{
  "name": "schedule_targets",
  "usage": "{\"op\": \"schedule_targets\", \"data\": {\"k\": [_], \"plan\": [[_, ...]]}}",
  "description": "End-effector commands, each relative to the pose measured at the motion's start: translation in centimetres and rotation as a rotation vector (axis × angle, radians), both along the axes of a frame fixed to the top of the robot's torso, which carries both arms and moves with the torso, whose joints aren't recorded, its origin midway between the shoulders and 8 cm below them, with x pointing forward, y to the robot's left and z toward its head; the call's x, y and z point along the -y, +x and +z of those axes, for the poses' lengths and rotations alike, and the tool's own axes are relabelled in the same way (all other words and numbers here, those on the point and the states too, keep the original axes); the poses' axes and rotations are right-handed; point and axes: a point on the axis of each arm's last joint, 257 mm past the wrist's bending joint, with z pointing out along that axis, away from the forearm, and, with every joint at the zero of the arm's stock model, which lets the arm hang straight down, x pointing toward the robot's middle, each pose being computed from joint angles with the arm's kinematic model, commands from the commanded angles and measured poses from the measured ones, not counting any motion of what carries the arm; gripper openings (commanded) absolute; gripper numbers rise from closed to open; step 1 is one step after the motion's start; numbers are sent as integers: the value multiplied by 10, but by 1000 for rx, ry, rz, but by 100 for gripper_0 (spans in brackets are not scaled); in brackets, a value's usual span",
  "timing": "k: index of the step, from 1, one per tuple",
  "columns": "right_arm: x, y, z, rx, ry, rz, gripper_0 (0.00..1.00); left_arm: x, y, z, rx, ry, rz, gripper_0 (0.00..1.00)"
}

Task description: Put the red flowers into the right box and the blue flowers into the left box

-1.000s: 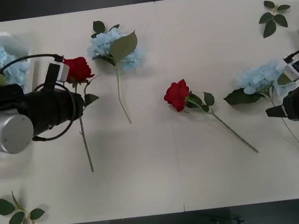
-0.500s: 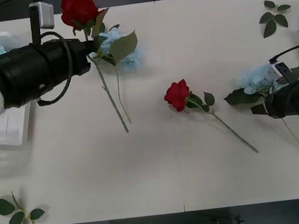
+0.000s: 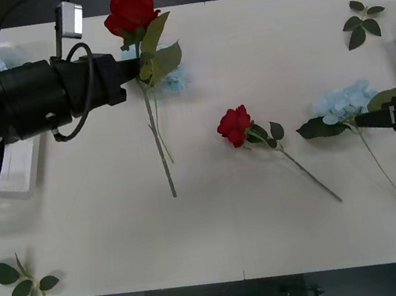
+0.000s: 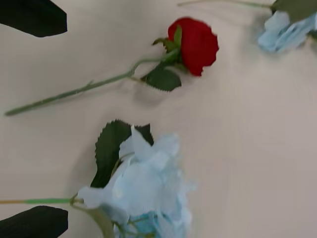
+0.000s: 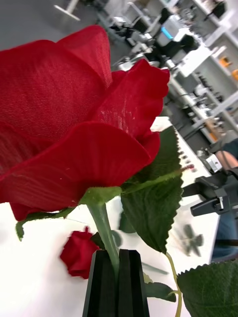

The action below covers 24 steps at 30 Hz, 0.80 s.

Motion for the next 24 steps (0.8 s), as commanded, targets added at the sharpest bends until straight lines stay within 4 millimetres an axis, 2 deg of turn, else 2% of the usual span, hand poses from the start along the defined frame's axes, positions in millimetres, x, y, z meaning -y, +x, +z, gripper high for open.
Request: {"op": "schedule_targets", "data": {"k": [1,6,12,18,24], "plan": [[-40,-25,24,48,86,139,100,30,-9,21,155,-9,-89,0],[-82,-52,50,123,189,306,100,56,-14,26,234,-40,-114,0],[-119,-74,68,220,272,442,100,92,-24,39,256,-166,-145,0],[-147,-82,81,285,333,494,100,122,-26,51,252,-303,-147,0],[-165,-85,89,293,394,517,100,139,-24,58,247,-369,-118,0]]}}
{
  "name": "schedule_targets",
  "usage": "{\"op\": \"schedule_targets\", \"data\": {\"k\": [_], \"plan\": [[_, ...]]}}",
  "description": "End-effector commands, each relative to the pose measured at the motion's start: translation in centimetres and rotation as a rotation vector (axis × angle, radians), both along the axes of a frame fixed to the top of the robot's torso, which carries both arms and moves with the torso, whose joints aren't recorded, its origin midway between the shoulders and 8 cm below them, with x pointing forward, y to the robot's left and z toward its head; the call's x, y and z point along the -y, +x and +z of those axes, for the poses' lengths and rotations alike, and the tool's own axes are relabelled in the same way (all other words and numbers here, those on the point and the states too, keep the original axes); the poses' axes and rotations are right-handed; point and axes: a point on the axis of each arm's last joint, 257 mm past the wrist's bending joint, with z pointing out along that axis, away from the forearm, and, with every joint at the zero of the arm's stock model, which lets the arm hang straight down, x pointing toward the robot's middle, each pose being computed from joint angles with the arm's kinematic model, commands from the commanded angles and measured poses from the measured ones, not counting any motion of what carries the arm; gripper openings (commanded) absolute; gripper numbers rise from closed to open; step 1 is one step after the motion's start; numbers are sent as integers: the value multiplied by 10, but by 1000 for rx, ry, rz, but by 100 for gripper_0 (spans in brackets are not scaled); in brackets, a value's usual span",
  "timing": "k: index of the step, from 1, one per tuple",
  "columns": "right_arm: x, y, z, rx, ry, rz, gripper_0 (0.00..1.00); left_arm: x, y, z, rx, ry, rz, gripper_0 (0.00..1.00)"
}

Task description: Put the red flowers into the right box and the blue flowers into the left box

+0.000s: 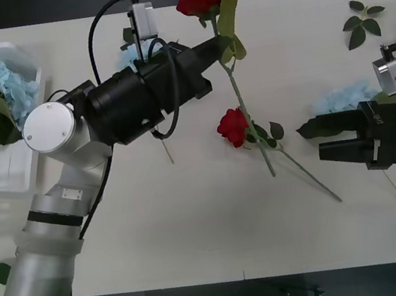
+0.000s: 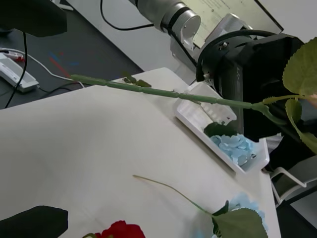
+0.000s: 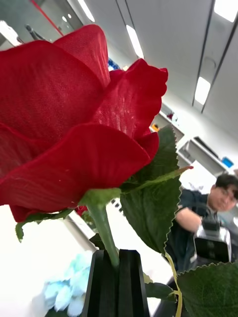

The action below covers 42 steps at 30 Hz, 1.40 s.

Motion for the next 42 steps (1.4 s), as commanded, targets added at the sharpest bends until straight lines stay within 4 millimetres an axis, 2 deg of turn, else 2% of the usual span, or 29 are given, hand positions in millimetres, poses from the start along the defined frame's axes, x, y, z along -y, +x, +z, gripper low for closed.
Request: {"op": "schedule_targets", "data": {"k": [1,6,13,25,34,42], "plan": [[-16,0,20,47,31,32,100,17,-6,26,78,-18,-3,0],[-29,5,18,27,72,37,100,27,-7,29,78,-34,4,0],[-42,22,12,-4,114,27,100,38,-9,31,69,-55,10,0],[-67,53,15,-29,172,22,100,40,-10,30,68,-53,10,0],[-90,54,19,-76,232,32,100,38,-8,29,67,-50,15,0],[-98,51,20,-77,234,55,100,35,-5,28,68,-45,23,0]]}}
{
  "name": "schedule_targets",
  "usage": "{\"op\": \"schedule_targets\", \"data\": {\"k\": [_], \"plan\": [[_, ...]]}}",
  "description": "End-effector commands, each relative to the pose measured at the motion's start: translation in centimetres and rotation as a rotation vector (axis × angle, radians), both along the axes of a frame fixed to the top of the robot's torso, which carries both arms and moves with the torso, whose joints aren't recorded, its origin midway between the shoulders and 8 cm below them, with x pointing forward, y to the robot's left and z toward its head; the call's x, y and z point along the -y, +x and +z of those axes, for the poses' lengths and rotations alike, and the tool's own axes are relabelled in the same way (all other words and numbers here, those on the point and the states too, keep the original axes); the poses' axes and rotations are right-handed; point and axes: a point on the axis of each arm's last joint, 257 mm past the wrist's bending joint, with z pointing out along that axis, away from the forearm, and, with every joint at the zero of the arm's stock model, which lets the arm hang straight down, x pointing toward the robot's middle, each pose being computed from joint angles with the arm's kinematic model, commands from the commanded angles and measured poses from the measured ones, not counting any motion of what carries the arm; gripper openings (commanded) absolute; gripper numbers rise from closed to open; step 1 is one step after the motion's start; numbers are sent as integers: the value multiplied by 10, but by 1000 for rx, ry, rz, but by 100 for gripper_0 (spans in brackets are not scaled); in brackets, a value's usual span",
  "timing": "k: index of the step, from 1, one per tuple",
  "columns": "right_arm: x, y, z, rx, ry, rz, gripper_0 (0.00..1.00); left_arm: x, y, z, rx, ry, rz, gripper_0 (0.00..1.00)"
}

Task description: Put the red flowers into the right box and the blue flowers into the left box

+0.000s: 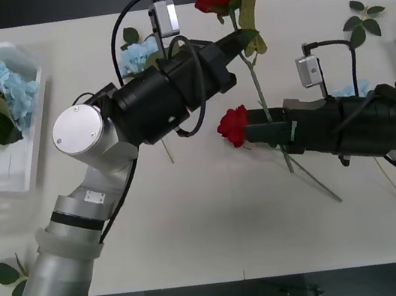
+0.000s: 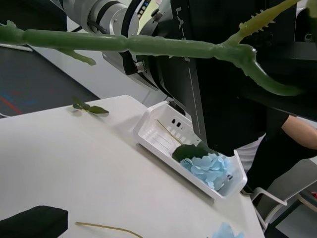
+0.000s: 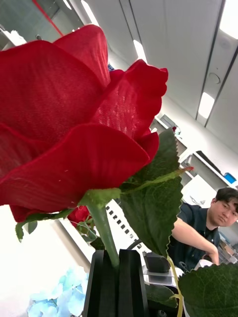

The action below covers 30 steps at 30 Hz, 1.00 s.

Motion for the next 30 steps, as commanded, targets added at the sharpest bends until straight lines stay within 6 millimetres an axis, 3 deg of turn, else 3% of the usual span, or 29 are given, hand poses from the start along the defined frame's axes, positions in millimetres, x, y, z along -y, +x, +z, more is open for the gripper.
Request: {"op": "schedule_targets", "data": {"k": [1,2,4,5,6,27,28,29,30], "plan": [[-4,2,20,31,15,17,100,9,-6,25,92,-3,-2,0],[-4,1,20,31,16,19,100,9,-6,25,94,-3,-1,0],[-5,1,21,26,23,21,33,9,-6,25,94,0,-1,0],[-5,0,22,26,24,23,10,8,-5,25,94,0,1,0],[-5,1,22,26,25,22,0,9,-6,25,94,0,1,0],[-6,-3,30,14,61,37,0,4,-1,23,92,3,18,0],[-7,-3,30,13,60,38,0,4,-1,23,92,4,20,3],[-6,-3,29,11,61,37,0,3,0,23,92,5,22,15],[-6,-3,30,12,63,37,0,1,1,22,92,7,28,43]]}}
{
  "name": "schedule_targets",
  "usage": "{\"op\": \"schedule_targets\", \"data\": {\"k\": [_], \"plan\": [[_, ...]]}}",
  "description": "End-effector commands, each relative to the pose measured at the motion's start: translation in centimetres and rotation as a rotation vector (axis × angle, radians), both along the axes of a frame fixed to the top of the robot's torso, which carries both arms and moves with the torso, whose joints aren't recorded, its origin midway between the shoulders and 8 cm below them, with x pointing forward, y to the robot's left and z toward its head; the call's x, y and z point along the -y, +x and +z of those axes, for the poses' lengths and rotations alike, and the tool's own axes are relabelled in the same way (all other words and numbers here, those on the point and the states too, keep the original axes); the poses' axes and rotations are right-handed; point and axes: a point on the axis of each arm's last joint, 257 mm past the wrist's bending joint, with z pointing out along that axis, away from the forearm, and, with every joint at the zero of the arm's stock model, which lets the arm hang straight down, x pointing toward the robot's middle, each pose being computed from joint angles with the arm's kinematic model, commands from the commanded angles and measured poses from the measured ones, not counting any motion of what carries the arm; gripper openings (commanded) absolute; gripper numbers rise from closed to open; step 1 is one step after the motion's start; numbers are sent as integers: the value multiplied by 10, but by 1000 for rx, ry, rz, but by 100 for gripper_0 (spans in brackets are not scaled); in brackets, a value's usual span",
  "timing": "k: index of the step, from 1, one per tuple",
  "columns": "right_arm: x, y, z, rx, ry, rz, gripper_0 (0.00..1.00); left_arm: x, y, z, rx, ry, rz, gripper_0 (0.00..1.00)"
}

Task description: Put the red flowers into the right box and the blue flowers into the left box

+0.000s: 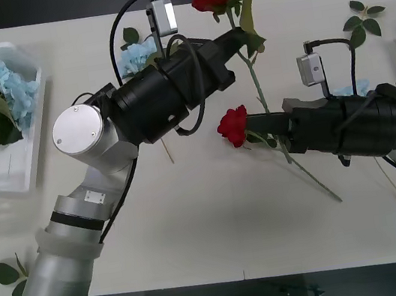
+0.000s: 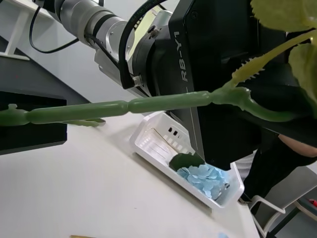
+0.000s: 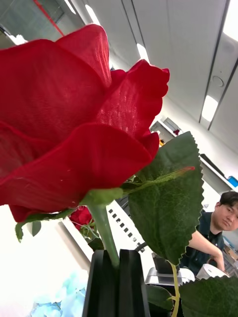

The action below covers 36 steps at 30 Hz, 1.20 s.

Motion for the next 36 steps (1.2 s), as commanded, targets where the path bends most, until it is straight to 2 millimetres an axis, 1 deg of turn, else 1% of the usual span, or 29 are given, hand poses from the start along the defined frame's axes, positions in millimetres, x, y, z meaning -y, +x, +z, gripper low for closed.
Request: {"op": "schedule_targets", "data": {"k": [1,2,3,5,6,9,10,11,12,13,15,18,19,22,23,24,25,26,27,28,29,30,31,32,33,35,36], "plan": [[-5,2,23,22,29,16,0,2,-2,21,94,17,14,59],[-5,2,23,22,29,16,0,2,-2,21,94,17,14,59],[-5,2,24,21,35,16,0,0,-1,20,94,18,15,72],[-5,2,25,18,37,17,0,-6,1,20,88,16,16,80],[-5,2,25,16,40,17,0,-8,1,20,86,16,14,81],[-3,3,26,12,43,15,0,-22,4,16,76,25,12,81],[-1,4,27,9,43,10,0,-32,4,11,74,47,6,81],[1,5,27,7,41,4,0,-37,6,9,74,57,7,81],[5,8,29,6,38,-6,0,-51,8,1,71,89,9,81],[8,10,30,7,36,-13,0,-56,8,-2,72,107,7,81],[19,19,34,1,25,-47,0,-77,13,-16,78,188,15,81],[48,38,34,0,-37,-122,0,-105,16,-38,54,280,3,80],[55,41,34,-6,-51,-138,0,-111,17,-43,45,295,-1,81],[96,59,33,-57,-134,-229,0,-145,23,-66,-24,345,-22,81],[104,61,33,-71,-149,-244,0,-152,25,-71,-35,358,-22,81],[122,66,32,-91,-189,-282,0,-166,29,-82,-62,388,-22,81],[134,70,32,-104,-219,-306,0,-174,33,-89,-74,419,-17,81],[153,75,32,-128,-259,-347,0,-181,38,-100,-90,464,-13,81],[168,78,31,-150,-289,-377,0,-187,43,-108,-100,501,-3,80],[189,82,28,-178,-329,-418,0,-192,50,-119,-114,545,15,81],[211,86,26,-206,-360,-461,0,-197,56,-128,-141,579,34,81],[222,88,25,-221,-373,-480,0,-199,59,-132,-157,593,43,81],[239,90,22,-242,-397,-512,0,-201,64,-138,-179,613,59,81],[269,95,18,-270,-434,-570,0,-204,73,-145,-204,650,93,81],[283,96,16,-279,-452,-599,0,-205,76,-148,-215,664,107,81],[337,103,11,-302,-523,-711,0,-207,89,-158,-253,709,168,81],[354,105,9,-306,-551,-747,0,-206,94,-160,-261,717,188,81]]}}
